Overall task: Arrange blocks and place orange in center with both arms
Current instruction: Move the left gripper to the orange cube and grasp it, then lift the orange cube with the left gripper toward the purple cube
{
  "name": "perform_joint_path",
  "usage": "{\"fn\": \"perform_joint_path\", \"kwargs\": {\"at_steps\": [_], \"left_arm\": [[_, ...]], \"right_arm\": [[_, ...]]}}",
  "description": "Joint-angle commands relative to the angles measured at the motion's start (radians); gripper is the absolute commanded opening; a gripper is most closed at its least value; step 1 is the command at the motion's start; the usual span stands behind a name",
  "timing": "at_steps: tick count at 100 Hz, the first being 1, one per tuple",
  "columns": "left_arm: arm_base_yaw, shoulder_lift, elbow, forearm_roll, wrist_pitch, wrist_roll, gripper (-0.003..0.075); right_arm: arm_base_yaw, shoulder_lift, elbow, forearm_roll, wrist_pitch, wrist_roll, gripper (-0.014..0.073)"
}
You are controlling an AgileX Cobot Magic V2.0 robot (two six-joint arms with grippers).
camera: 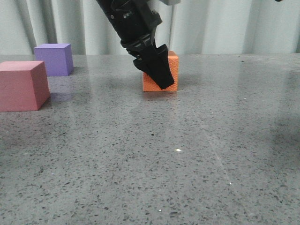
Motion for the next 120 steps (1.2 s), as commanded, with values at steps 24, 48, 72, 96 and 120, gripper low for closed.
{"fn": "perform_joint_path", "kwargs": {"at_steps": [24, 48, 72, 96, 120], "left_arm": [[-0.005, -0.061, -0.062, -0.017, 0.031, 0.001, 0.0290], [-0.003, -0.061, -0.185, 0.006, 0.133, -0.092, 0.0130], [0.001, -0.061, -0.378, 0.318, 0.177, -0.583, 0.0130], [0.037, -0.095, -0.476, 0.468, 0.266, -0.899, 0.0130], [0.160, -0.180, -0.462, 0.470, 0.266, -1.145, 0.0130]], "right_arm": [[-0.001, -0.019, -0.024, 0.006, -0.052, -0.011, 0.0580], [-0.001, -0.019, -0.024, 0.006, -0.053, -0.011, 0.0580], [-0.001, -0.019, -0.024, 0.013, -0.053, -0.011, 0.0580], [-0.001, -0.019, -0.024, 0.015, -0.059, -0.011, 0.0580], [-0.001, -0.019, -0.024, 0.015, -0.065, -0.011, 0.0580]]}}
